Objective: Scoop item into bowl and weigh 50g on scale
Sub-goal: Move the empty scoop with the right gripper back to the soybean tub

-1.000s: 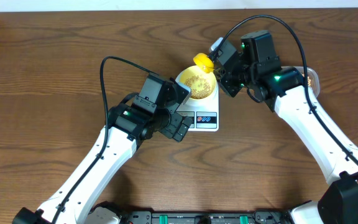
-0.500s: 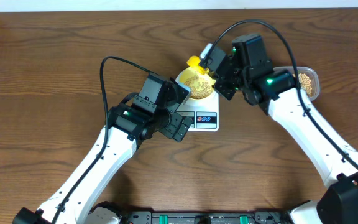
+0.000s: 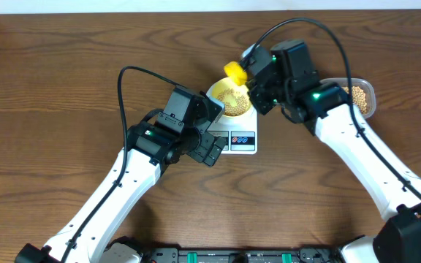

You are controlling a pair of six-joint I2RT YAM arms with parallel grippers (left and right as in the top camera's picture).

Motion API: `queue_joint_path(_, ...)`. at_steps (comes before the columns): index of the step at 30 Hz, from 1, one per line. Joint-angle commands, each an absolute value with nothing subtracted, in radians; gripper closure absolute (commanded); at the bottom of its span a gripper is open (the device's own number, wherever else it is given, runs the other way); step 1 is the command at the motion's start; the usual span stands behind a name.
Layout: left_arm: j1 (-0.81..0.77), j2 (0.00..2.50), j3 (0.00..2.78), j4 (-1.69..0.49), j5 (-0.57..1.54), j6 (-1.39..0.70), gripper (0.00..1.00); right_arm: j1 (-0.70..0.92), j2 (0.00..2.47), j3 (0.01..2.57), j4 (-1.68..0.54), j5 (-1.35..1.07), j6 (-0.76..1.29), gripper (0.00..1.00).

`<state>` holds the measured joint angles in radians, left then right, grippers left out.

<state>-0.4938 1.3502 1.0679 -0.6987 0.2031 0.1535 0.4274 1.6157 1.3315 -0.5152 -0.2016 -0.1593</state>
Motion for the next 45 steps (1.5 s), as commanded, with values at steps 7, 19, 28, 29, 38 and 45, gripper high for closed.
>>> queue_joint_path(7,-0.494,1.352,1.055,-0.699,0.193,0.148,0.04,0.231,1.423,1.328,-0.559,-0.193,0.048,0.99)
queue_joint_path(19,-0.494,1.352,1.055,-0.699,0.193,0.148,0.04,-0.060,1.433,1.328,-0.851,0.017,0.048,0.99)
queue_joint_path(28,-0.494,1.352,1.055,-0.699,0.193,0.148,0.04,-0.097,1.502,1.327,-0.871,0.055,0.048,0.99)
queue_joint_path(29,-0.494,1.352,1.055,-0.699,0.193,0.148,0.04,-0.097,1.517,1.327,-0.879,0.065,0.048,0.99)
queue_joint_path(38,-0.494,1.352,1.055,-0.699,0.193,0.148,0.04,-0.097,1.614,1.327,-0.875,0.089,0.048,0.99)
queue_joint_path(45,-0.494,1.352,1.055,-0.699,0.193,0.148,0.04,-0.097,1.678,1.327,-0.857,0.077,0.060,0.99)
